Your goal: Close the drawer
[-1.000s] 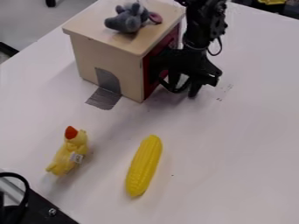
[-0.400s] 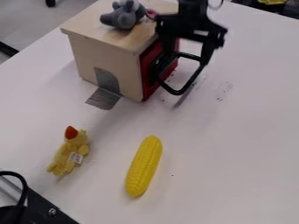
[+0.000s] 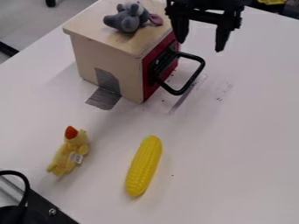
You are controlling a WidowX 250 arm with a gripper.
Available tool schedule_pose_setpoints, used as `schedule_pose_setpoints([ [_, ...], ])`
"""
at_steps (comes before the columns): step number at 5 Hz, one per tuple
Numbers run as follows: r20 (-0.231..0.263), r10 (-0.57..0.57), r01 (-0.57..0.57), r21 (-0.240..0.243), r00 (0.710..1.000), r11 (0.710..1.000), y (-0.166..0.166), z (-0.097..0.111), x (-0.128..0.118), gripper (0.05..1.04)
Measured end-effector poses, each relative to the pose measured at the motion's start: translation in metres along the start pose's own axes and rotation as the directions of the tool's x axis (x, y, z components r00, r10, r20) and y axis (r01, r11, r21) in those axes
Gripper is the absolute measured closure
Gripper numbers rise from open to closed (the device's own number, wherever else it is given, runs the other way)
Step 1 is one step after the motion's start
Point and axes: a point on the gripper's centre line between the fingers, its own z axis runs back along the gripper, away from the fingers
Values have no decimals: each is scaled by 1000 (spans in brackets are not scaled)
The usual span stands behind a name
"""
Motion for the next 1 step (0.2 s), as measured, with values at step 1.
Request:
schedule_pose_setpoints([
  [1,-12,-18,18,3,1000,1000,-4,10,-12,87],
])
